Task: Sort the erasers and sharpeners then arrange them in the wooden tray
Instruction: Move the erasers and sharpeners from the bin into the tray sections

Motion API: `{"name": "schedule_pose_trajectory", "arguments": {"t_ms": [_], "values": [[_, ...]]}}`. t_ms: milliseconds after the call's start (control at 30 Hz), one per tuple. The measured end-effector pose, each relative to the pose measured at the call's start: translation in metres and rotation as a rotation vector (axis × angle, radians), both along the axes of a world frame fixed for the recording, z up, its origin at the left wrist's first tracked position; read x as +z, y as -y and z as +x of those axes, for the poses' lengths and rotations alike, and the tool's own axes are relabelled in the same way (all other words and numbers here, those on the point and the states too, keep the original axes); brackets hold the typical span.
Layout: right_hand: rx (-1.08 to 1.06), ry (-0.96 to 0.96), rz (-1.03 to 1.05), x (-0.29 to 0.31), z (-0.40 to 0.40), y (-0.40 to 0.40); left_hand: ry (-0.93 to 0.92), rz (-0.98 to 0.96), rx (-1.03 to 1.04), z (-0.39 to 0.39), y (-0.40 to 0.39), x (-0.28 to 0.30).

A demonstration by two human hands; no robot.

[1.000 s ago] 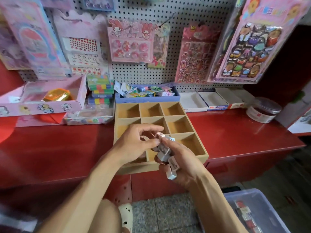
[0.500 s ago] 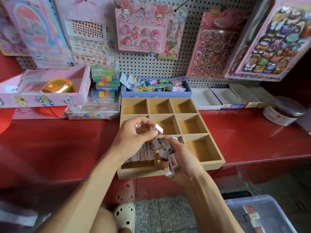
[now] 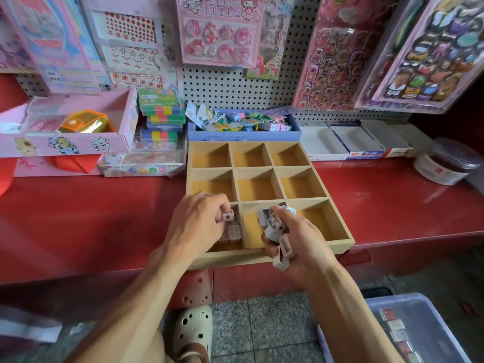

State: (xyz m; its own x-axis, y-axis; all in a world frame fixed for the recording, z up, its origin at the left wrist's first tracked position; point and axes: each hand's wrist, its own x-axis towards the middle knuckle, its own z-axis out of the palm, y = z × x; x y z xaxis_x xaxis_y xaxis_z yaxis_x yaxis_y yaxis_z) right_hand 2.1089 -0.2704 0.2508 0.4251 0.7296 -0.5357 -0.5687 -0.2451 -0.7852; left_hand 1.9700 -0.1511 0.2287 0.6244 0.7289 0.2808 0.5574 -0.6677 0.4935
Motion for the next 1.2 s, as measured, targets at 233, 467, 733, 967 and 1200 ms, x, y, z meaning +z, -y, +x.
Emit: {"name": "schedule_pose_trajectory", "arguments": {"t_ms": [233,467,733,967,1200], "values": [[0.007,0.037,-0.004,0.002,0.001,0.002,0.022,-0.098,-0.030,0.001,-0.006,0.001],[0.015,0.070,-0.020,0.004,-0.001,0.001,-0.002,-0.062,-0.018,0.007,-0.007,0.000],[0.088,0.120,0.006,0.006,-0.006,-0.006,0.214,-0.341,-0.173,0.003,-0.003,0.012],[0.120,0.074,0.059,0.017,-0.018,-0.021,0.312,-0.365,-0.196,0.001,-0.007,0.016],[0.188,0.143,0.058,0.022,-0.023,-0.023,0.375,-0.400,-0.179,-0.002,-0.010,0.019]]}}
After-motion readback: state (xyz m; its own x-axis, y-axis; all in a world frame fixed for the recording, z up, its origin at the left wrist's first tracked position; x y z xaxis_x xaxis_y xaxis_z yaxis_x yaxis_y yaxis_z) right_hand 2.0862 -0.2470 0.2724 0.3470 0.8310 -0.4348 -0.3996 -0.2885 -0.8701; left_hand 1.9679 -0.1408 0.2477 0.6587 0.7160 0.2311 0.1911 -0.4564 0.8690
